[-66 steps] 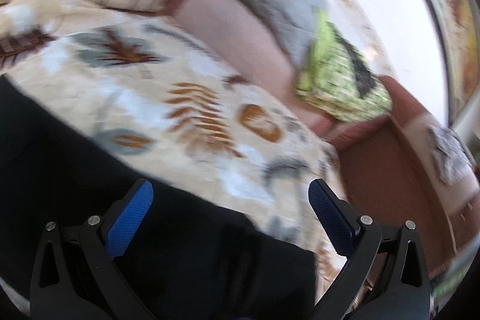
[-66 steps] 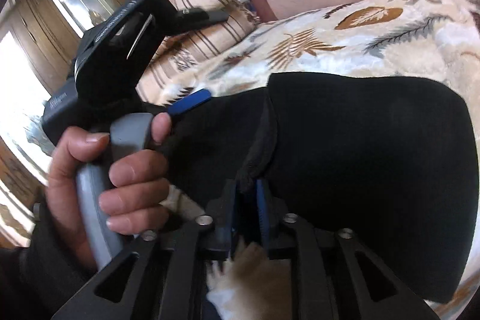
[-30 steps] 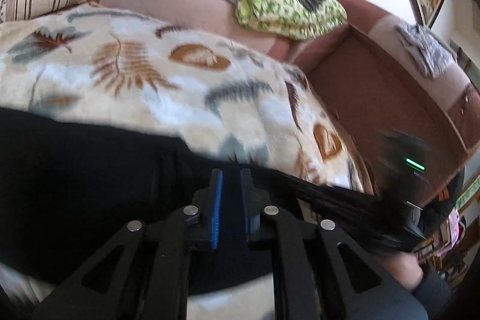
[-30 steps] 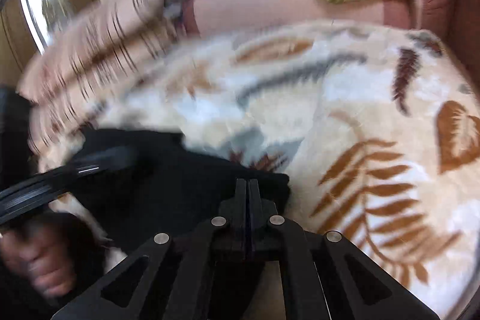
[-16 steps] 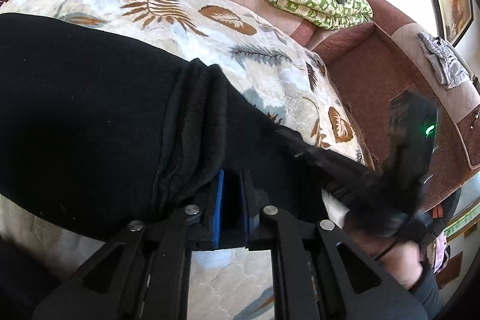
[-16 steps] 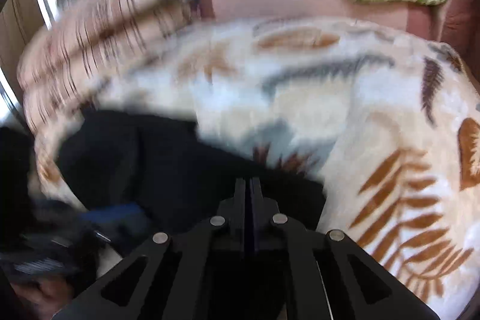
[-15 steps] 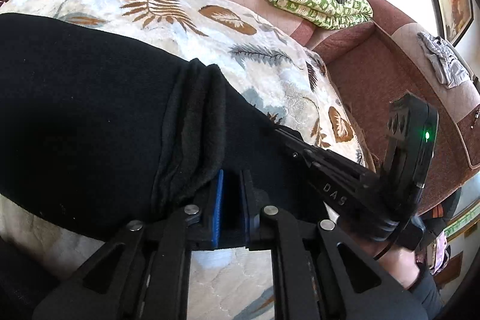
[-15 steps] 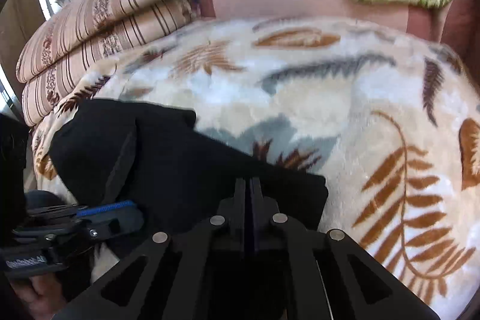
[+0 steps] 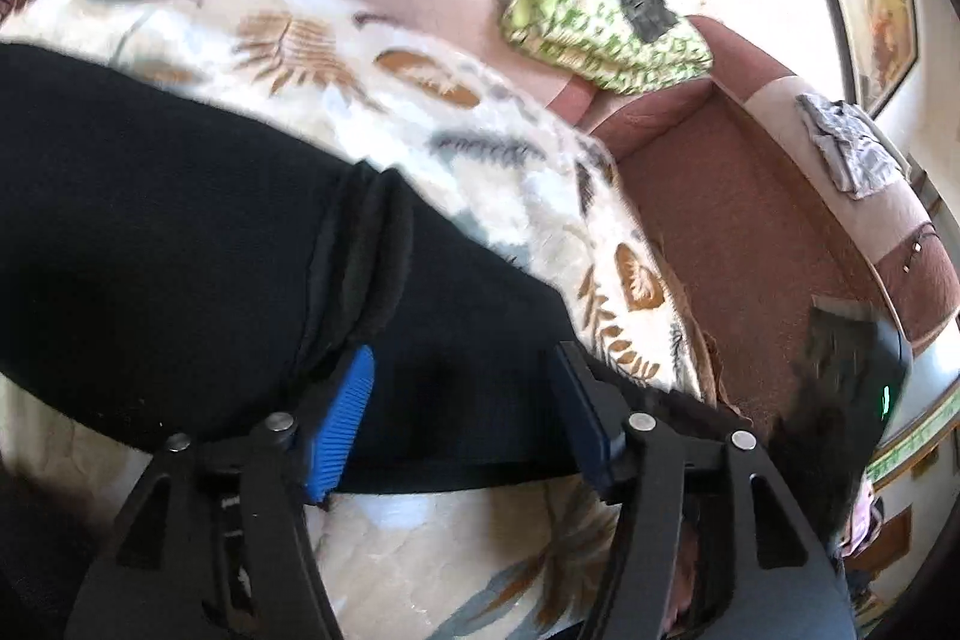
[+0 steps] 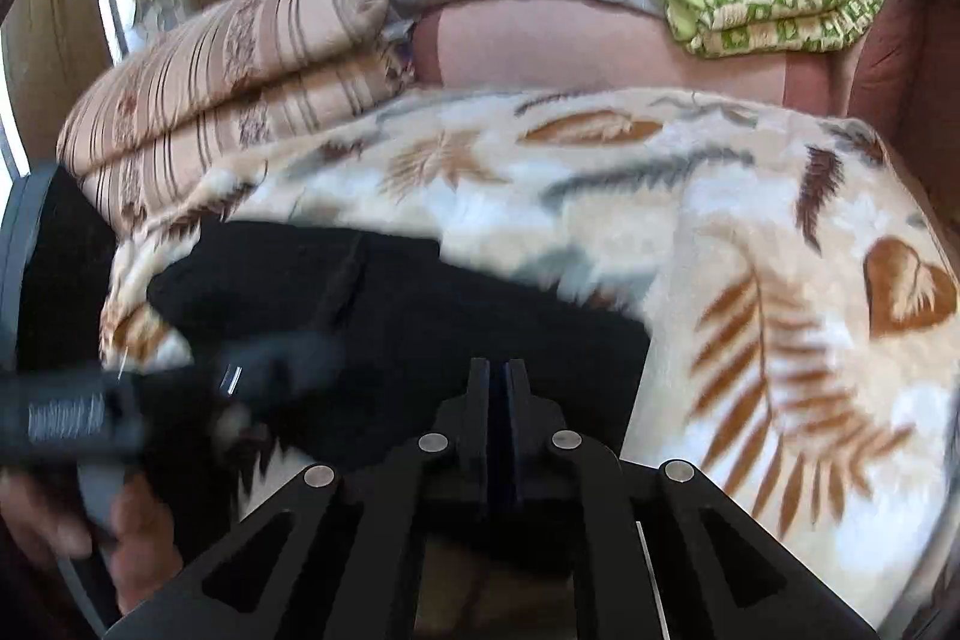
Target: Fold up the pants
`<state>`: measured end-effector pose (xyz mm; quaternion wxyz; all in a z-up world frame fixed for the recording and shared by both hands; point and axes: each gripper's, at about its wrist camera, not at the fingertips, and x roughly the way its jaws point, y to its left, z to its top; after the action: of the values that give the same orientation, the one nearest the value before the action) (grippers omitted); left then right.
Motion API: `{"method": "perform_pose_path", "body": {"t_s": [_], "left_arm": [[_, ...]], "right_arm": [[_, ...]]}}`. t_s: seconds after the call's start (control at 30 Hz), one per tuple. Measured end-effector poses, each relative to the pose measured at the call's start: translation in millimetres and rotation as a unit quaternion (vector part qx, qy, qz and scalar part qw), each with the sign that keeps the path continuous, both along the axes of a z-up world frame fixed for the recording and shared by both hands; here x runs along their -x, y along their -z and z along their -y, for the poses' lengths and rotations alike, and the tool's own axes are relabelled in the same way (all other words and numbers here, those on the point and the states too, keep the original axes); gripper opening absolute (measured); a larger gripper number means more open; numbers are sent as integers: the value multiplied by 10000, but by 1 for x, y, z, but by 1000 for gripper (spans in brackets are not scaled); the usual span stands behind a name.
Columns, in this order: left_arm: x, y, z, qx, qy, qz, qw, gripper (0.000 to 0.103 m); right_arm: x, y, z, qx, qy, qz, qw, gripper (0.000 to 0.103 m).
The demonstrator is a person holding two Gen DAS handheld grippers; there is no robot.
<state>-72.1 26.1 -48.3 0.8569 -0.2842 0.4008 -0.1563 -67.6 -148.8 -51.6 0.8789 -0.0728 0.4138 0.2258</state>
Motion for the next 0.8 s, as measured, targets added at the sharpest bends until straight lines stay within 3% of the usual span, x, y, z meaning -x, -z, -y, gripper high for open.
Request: {"method": "perform_pose_path", "body": {"t_s": [0.1, 0.2, 0.27, 0.43, 0.5, 0.53, 0.67, 0.77, 0.8], "left_arm": [[-3, 3, -4, 168, -2, -101, 9998, 59], [-1, -3, -16, 501, 38, -218, 9985, 58], [10, -15, -34, 678, -90, -54, 9976, 58], [40, -45, -109, 1149, -858, 288, 9892, 61], [56, -47, -155, 1359, -1538, 294, 9783, 70], [62, -44, -173, 1442, -1856, 212, 9718, 72], [74, -5, -237, 1990, -2847, -477, 9365, 73], [70, 31, -256, 2434, -2971, -846, 9194, 73], [70, 39, -258, 2567, -2935, -822, 9172, 72]], "right_arm": [[-2, -1, -3, 55, -31, 63, 10000, 6], [-7, -3, 4, -270, 74, -85, 9996, 7], [-6, -6, 7, -330, 99, -68, 9994, 7], [7, -24, -3, -267, -111, 643, 9975, 13], [7, -25, -6, -244, -60, 793, 9965, 37], [6, -24, -6, -239, -55, 769, 9967, 40], [-1, -13, -11, -218, -49, 483, 9986, 40], [-2, -4, -15, -54, -65, 402, 9992, 41], [-1, -4, -16, -34, -77, 429, 9990, 43]]}}
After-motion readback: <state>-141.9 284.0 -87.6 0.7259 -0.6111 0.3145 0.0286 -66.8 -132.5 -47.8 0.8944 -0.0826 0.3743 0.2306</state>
